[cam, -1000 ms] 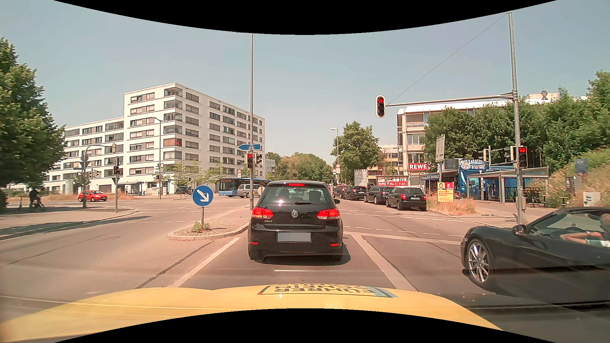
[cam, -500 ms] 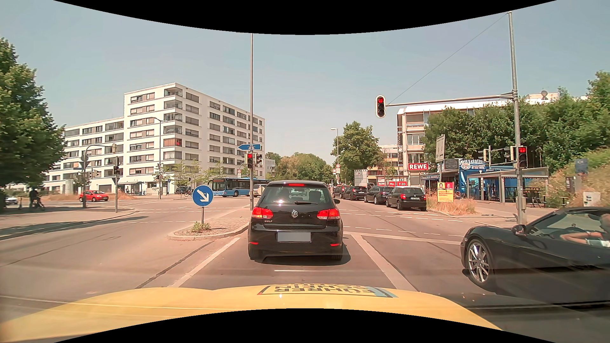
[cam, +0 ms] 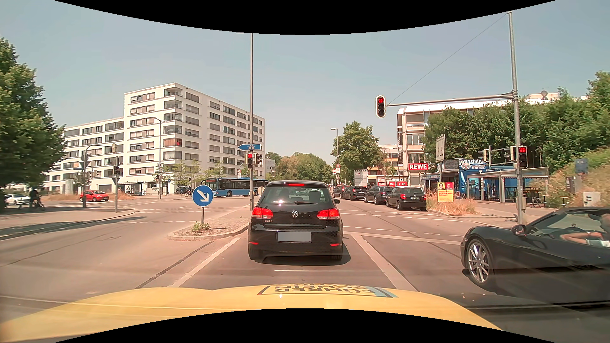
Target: Follow the waypoints while adhering to traffic rules and regulations
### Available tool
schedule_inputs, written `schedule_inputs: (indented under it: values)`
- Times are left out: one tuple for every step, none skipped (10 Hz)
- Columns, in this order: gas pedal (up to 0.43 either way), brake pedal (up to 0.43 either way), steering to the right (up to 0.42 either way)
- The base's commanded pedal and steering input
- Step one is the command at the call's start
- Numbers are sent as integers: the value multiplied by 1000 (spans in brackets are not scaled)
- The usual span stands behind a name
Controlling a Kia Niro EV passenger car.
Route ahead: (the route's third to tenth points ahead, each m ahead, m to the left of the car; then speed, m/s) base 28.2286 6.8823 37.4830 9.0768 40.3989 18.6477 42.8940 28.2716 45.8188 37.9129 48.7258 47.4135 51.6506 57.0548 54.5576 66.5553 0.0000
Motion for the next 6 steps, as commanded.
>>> schedule_inputs:
  values:
    - [0,213,-8]
    - [0,213,-8]
    - [0,213,-8]
    - [0,213,-8]
    - [0,213,-8]
    - [0,213,-8]
